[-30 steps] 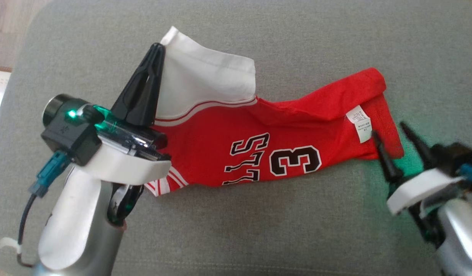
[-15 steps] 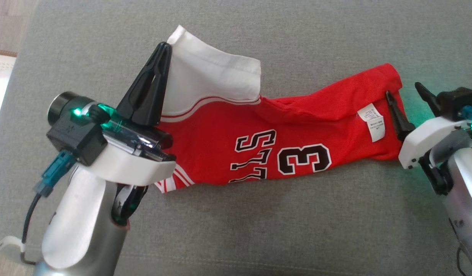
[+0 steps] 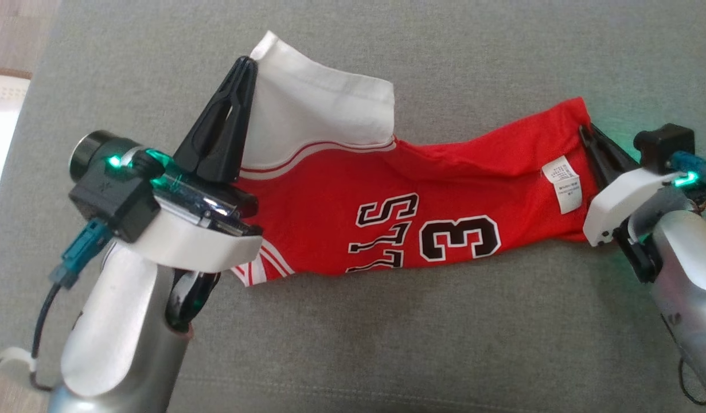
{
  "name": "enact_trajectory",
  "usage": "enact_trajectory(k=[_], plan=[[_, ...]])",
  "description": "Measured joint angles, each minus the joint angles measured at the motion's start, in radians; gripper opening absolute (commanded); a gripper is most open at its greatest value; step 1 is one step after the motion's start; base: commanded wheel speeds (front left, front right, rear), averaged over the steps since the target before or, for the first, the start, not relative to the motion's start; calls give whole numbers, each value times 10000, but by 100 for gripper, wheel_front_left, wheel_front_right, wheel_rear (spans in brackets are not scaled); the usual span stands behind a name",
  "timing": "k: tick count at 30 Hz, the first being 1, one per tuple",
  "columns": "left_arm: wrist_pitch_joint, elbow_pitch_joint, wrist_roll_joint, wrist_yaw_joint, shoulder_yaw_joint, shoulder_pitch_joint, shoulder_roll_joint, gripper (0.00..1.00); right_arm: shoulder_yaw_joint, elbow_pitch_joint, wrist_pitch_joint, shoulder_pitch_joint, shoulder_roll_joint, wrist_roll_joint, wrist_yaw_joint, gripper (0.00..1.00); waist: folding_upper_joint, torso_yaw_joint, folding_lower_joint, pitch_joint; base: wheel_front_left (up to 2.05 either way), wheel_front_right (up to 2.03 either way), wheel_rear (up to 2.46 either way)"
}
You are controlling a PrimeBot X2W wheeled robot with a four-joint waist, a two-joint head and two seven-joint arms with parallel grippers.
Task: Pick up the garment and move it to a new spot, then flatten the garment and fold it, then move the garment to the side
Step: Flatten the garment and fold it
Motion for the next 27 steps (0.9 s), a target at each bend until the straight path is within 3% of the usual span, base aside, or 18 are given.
enact_trajectory(k=[7,14,21,27], plan=[[0,-198,54,0,242,8,125,0,-86,-163,-637,-3,-251,330,0,0,0,-154,0,-499,0,0,0],[0,-316,-132,-44,290,-795,1185,0,-915,-1868,-596,-234,-1009,1185,0,0,0,-684,-1,-999,0,0,0],[-2,1348,-959,-77,-372,-4962,2038,0,-1894,-3241,1057,-2603,-1279,1519,0,0,0,-1081,-1,-369,0,0,0],[-2,3879,-966,-77,-489,-9222,1985,0,-2265,-2652,1605,-5824,-949,1095,0,0,0,-1363,0,868,0,0,0]])
